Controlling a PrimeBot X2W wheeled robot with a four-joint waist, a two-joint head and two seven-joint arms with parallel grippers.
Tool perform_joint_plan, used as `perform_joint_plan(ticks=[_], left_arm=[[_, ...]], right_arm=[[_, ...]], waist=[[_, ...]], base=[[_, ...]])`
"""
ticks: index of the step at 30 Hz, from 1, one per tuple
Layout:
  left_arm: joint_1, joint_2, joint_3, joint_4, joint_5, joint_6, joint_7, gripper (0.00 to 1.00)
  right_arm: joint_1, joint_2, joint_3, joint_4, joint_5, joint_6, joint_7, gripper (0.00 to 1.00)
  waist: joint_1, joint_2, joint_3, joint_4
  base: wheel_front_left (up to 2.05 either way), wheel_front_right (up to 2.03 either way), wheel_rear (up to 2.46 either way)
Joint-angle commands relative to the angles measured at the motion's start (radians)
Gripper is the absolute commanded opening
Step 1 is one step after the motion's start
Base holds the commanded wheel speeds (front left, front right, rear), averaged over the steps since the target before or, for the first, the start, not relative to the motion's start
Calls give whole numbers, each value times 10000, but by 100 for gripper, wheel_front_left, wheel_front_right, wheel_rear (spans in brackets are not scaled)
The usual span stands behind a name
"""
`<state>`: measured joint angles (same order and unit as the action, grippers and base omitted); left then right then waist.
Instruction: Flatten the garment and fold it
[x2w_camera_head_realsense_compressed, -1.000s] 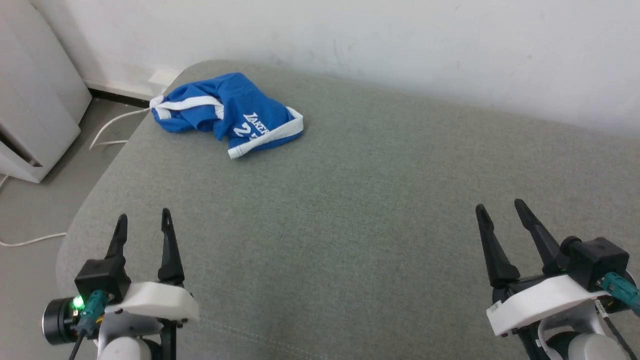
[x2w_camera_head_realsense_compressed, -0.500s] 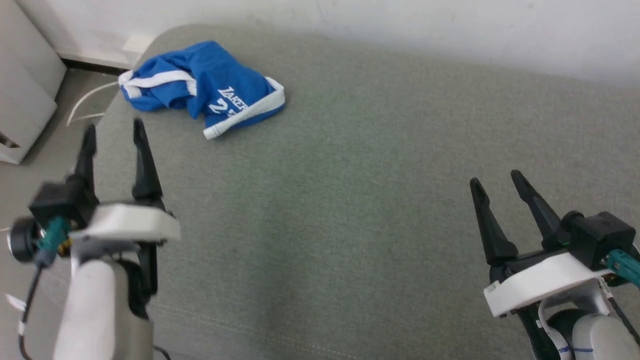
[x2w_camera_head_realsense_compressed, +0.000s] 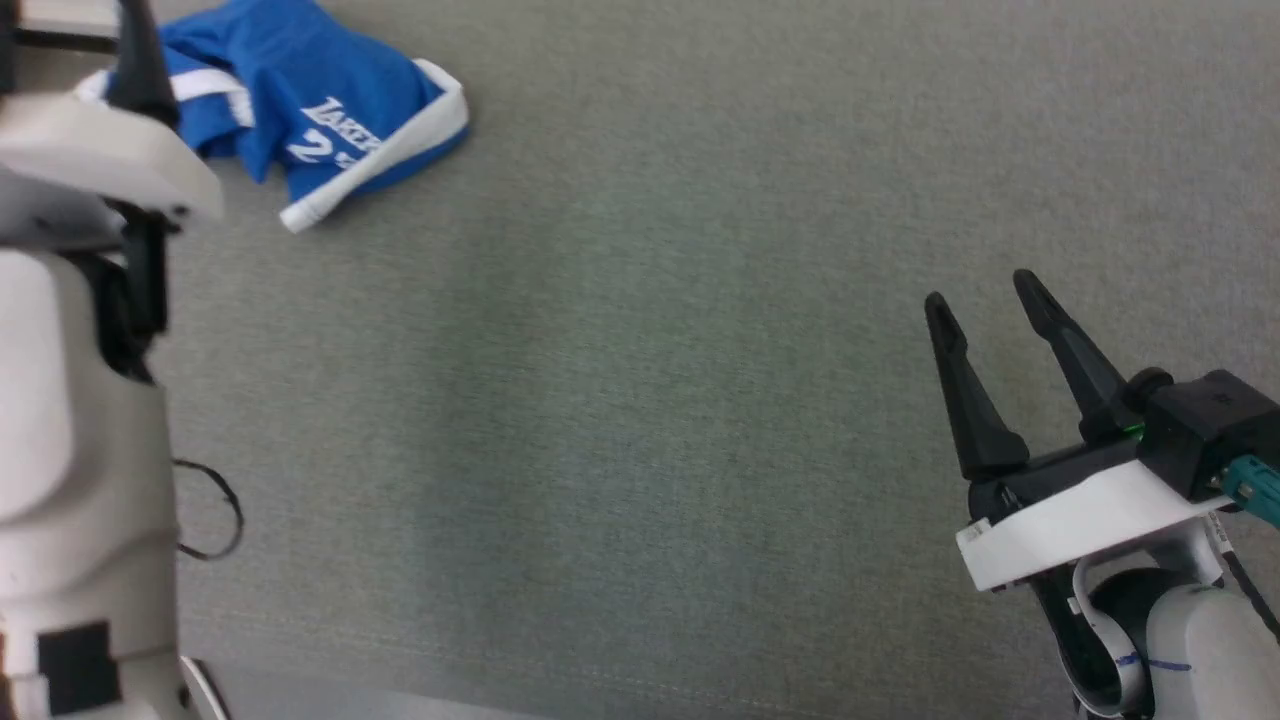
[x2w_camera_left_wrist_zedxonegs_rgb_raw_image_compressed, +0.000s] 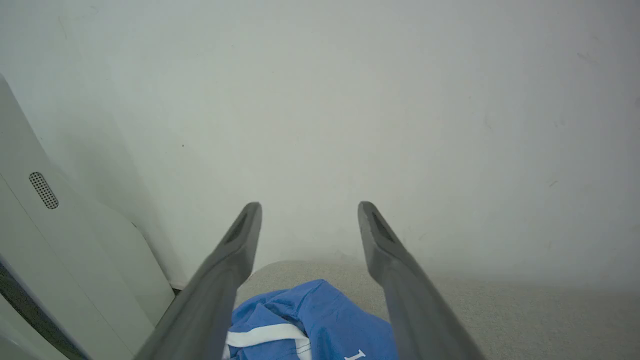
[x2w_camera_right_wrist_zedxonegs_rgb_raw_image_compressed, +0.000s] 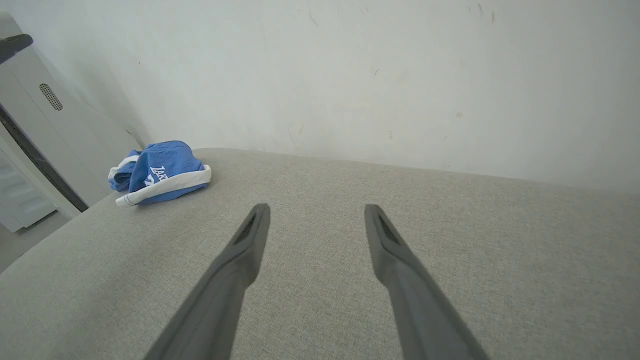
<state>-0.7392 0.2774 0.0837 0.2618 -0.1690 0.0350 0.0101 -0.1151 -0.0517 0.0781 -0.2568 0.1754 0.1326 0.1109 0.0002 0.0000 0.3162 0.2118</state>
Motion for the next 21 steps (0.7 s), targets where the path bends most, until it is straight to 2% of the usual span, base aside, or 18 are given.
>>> perform_joint_plan(ticks=[1, 8, 14, 18, 21], left_arm=[[-450, 190, 23, 314, -66, -81, 152, 100], [-2161, 1083, 112, 2262, -386, -368, 1685, 100], [-3104, 1801, 272, 4054, -725, -414, 3490, 100], [-3423, 2091, 308, 5131, -1038, -552, 4930, 100], [-3410, 2082, 313, 5630, -1285, -678, 5863, 100]], right_arm=[[-217, 9, 44, -93, -28, -16, -17, 100], [-506, 11, 216, -148, -34, -17, -137, 100], [-615, 13, 365, -195, 16, -18, -298, 100], [-647, 14, 439, -233, 68, -19, -371, 100], [-652, 15, 487, -274, 41, -19, -392, 100]], waist=[[-2, 0, 809, -687], [-2, 0, 1810, -1457], [-2, 0, 2485, -1992], [-2, 0, 2831, -2171], [-2, 0, 2994, -2226]], base=[[0, 0, 0], [0, 0, 0], [0, 0, 0], [0, 0, 0], [0, 0, 0]])
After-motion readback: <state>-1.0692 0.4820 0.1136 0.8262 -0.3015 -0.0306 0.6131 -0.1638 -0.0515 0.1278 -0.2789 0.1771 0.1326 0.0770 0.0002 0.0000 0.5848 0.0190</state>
